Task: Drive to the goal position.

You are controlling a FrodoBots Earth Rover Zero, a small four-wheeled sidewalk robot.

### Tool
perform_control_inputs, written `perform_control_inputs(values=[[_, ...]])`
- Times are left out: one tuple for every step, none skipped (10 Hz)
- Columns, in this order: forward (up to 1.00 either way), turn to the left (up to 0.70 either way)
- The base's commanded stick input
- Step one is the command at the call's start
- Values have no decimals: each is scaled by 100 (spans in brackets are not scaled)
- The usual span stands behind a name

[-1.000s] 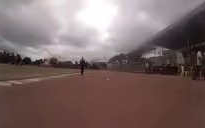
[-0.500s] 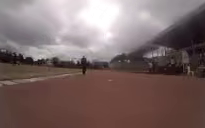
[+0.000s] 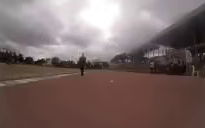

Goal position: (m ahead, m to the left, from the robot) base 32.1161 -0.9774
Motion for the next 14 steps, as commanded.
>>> perform_control_inputs(values=[[100, -27], [100, -27], [100, 0], [100, 0], [100, 0], [100, 0], [100, 0], [100, 0], [100, 0], [100, 0], [100, 0], [100, 0], [100, 0], [100, 0]])
